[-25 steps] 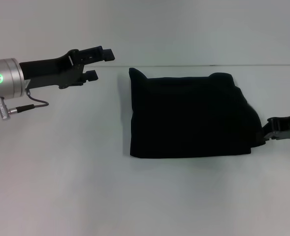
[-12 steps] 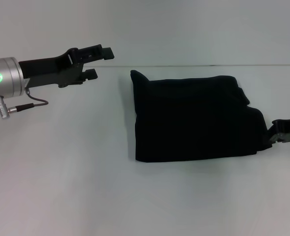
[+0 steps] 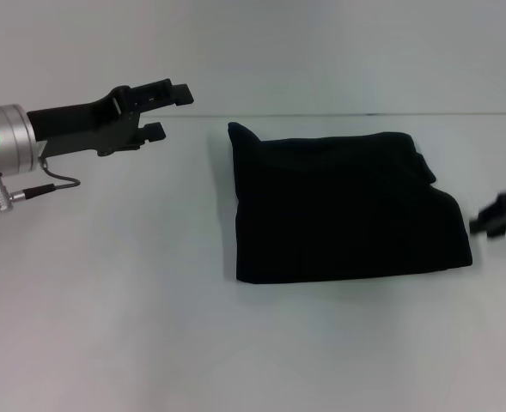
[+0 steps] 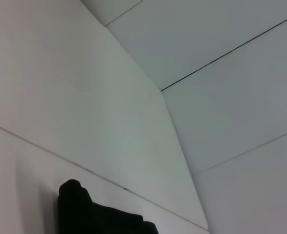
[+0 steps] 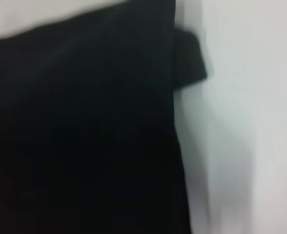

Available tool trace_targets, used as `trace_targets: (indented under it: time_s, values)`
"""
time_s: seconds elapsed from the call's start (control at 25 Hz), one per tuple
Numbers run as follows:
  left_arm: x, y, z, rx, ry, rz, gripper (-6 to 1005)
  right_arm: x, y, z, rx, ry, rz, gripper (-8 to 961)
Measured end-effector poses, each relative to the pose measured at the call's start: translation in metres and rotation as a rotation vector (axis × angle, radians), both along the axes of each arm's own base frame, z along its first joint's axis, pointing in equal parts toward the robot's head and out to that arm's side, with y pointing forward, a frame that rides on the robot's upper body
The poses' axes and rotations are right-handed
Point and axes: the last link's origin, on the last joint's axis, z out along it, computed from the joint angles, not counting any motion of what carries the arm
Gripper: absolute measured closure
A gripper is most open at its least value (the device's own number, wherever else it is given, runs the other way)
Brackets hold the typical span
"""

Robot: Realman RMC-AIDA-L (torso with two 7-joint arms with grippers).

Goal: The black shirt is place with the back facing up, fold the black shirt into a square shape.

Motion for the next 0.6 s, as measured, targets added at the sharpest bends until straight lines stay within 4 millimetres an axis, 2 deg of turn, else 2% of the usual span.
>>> trace_targets:
  time_s: [0.16,0.28,0.48,0.6]
  values:
    - [0.000,-0.001,0.001,-0.006,-0.004,-0.003,68,-0.020,0.004,0.033,0.115,0.138,0.103,709]
    - [-0.001,-0.005,0.002,-0.029,-0.005,-0.015,68,-0.027,0.006,0.055,0.210,0.269,0.162,653]
    - [-0.006,-0.022,-0.003,-0.166,0.020,-0.044,68,-0.024,0.008,0.072,0.293,0.408,0.165,588]
    - [-0.010,-0.035,-0.010,-0.263,0.012,-0.050,69,-0.023,0.004,0.075,0.375,0.495,0.271,457]
